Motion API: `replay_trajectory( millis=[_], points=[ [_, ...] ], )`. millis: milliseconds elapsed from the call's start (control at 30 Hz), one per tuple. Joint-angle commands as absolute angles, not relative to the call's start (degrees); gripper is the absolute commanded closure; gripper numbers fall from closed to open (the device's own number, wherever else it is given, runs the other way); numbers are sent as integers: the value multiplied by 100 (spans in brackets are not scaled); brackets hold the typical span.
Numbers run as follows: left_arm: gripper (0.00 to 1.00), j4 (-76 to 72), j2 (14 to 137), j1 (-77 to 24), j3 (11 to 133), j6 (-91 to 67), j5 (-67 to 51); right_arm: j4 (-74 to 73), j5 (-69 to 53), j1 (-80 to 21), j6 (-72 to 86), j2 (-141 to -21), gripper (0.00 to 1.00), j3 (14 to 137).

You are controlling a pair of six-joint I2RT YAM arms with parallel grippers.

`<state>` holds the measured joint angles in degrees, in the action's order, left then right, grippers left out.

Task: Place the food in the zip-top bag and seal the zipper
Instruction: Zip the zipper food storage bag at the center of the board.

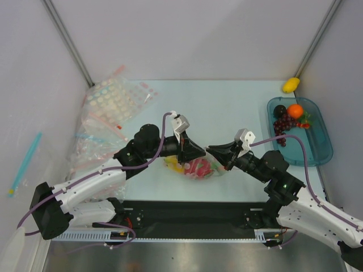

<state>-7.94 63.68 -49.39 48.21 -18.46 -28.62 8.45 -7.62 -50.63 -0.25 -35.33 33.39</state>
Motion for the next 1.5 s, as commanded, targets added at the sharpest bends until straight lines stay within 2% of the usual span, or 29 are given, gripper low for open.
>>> replay_trajectory(
  millis=[0,67,100,200,267,400,667,733,767,800,900,1267,1467],
  points=[
    [72,-1020,6205,-4983,5168,-1732,-2865,1037,-826,-5045,-26,-3463,100,3595],
    [64,-985,6249,-4992,5194,-1705,-2865,1046,-809,-5045,-26,-3445,100,3586],
    [54,-950,6258,-4992,5212,-1705,-2839,1046,-809,-5045,-26,-3411,100,3586],
    [48,-923,6310,-4992,5229,-1687,-2821,1063,-800,-5045,87,-3366,100,3577],
    [48,-914,6354,-5001,5247,-1670,-2839,1063,-800,-5036,105,-3340,100,3568],
    [53,-862,6442,-5019,5300,-1644,-2883,1090,-747,-5036,132,-3287,100,3551],
    [50,-853,6618,-5054,5370,-1635,-2935,1195,-923,-5010,176,-3173,100,3481],
    [56,-853,6662,-5054,5388,-1635,-2953,1222,-949,-5001,185,-3147,100,3454],
    [64,-844,6671,-5062,5396,-1635,-2962,1248,-958,-5001,185,-3129,100,3445],
    [80,-835,6671,-5062,5405,-1626,-2971,1248,-949,-4992,185,-3112,100,3428],
    [100,-844,6627,-5063,5379,-1635,-2909,1266,-940,-4975,193,-3094,100,3410],
    [100,-879,6144,-5063,5274,-1758,-2857,1231,-1011,-4966,123,-3199,100,3428],
    [100,-1019,5573,-5063,5037,-1828,-2453,1230,-1055,-4966,105,-3208,100,3428]
  ],
)
